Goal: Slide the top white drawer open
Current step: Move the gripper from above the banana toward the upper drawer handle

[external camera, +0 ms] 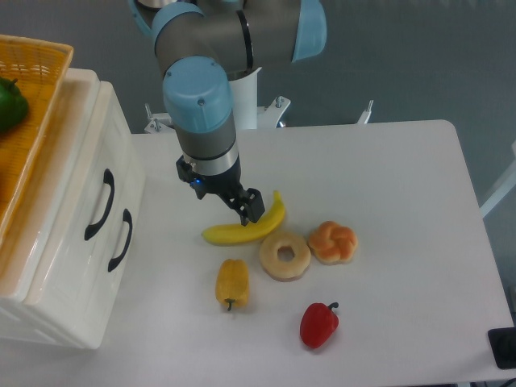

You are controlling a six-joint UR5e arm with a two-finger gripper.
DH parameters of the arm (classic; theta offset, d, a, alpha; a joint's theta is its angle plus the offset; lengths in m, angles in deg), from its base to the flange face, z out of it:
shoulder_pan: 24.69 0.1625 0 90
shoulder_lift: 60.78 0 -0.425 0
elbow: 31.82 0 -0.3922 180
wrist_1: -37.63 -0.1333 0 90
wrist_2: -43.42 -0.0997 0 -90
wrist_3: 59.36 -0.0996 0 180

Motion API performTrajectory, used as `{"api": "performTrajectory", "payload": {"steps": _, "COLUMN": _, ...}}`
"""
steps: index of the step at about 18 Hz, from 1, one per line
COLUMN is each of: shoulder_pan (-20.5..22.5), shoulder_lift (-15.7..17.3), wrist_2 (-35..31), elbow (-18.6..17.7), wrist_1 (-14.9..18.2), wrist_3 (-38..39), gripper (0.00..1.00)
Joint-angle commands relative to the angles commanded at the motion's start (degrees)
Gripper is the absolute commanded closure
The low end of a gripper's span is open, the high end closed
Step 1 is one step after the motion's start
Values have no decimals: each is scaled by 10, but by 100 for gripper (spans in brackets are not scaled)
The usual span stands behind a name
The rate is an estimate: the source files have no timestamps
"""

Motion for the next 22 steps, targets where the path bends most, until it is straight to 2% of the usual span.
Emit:
{"api": "performTrajectory", "payload": {"steps": 5, "shoulder_pan": -1, "shoulder_lift": 3, "wrist_2": 9, "elbow": -9, "wrist_1": -1, "wrist_3": 29, "gripper": 0}}
{"api": "performTrajectory", "payload": {"steps": 13, "shoulder_pan": -2, "shoulder_lift": -1, "wrist_2": 121, "elbow": -8, "wrist_1": 5, "wrist_3": 120, "gripper": 0}}
{"api": "performTrajectory", "payload": {"steps": 17, "shoulder_pan": -2, "shoulder_lift": -3, "wrist_2": 138, "elbow": -1, "wrist_1": 37, "wrist_3": 128, "gripper": 0}}
{"api": "performTrajectory", "payload": {"steps": 22, "shoulder_pan": -3, "shoulder_lift": -3, "wrist_2": 169, "elbow": 0, "wrist_1": 37, "wrist_3": 202, "gripper": 0}}
